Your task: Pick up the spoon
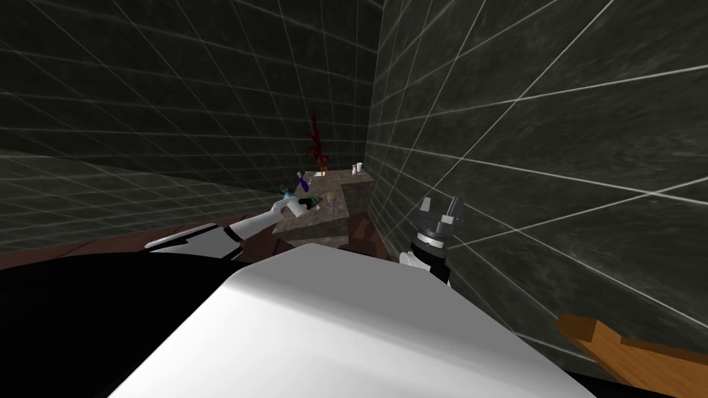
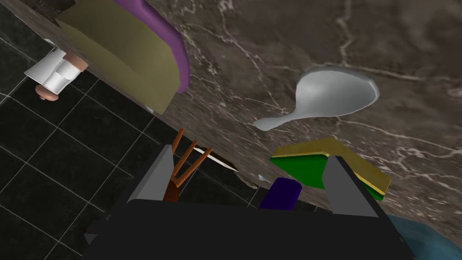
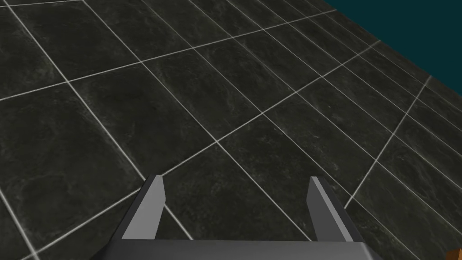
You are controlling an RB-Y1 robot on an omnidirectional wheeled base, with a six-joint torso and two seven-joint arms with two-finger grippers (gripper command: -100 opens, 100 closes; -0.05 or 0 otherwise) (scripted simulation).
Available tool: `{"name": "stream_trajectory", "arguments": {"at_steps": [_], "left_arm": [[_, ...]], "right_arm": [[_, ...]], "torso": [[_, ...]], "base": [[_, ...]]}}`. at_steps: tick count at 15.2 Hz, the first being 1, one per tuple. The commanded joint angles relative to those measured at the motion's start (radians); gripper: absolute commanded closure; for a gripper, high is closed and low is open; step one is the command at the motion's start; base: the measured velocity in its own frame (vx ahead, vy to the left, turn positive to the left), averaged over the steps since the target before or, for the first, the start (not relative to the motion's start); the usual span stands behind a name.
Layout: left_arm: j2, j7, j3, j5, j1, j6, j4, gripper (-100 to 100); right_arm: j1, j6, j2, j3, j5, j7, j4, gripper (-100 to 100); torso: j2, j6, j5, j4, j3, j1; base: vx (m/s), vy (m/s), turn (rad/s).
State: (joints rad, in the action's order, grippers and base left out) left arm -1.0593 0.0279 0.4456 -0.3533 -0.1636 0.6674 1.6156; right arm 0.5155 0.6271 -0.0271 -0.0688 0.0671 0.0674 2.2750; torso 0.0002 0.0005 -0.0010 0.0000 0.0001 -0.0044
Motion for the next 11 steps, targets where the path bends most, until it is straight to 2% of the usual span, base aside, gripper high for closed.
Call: {"name": "stream_trajectory", "arguments": {"at_steps": [1, 6, 7, 8, 11], "left_arm": [[-0.029, 0.011, 0.021, 0.003, 0.006, 0.048, -0.017, -100], [-0.08, 0.026, 0.079, 0.004, 0.013, 0.123, -0.081, -100], [-0.08, 0.024, 0.063, 0.001, 0.02, 0.108, -0.057, -100], [-0.062, 0.021, 0.06, 0.012, 0.026, 0.096, -0.086, -100], [-0.03, 0.011, 0.053, 0.029, 0.032, 0.071, -0.13, -100]], "right_arm": [[0.0, 0.0, 0.0, 0.0, 0.0, 0.0, 0.0, 0], [0.0, 0.0, 0.0, 0.0, 0.0, 0.0, 0.0, 0], [0.0, 0.0, 0.0, 0.0, 0.0, 0.0, 0.0, 0], [0.0, 0.0, 0.0, 0.0, 0.0, 0.0, 0.0, 0], [0.0, 0.0, 0.0, 0.0, 0.0, 0.0, 0.0, 0]], "torso": [[0.0, 0.0, 0.0, 0.0, 0.0, 0.0], [0.0, -0.001, 0.0, 0.0, 0.0, -0.001], [0.0, -0.001, 0.0, 0.0, 0.0, -0.001], [0.0, -0.001, 0.0, 0.0, 0.0, 0.0], [-0.002, -0.001, 0.001, 0.0, -0.001, 0.006]], "base": [[0.0, -0.056, -0.206], [0.0, -0.074, -0.181], [0.007, -0.04, -0.039], [0.019, 0.001, -0.032], [0.046, 0.042, -0.054]]}}
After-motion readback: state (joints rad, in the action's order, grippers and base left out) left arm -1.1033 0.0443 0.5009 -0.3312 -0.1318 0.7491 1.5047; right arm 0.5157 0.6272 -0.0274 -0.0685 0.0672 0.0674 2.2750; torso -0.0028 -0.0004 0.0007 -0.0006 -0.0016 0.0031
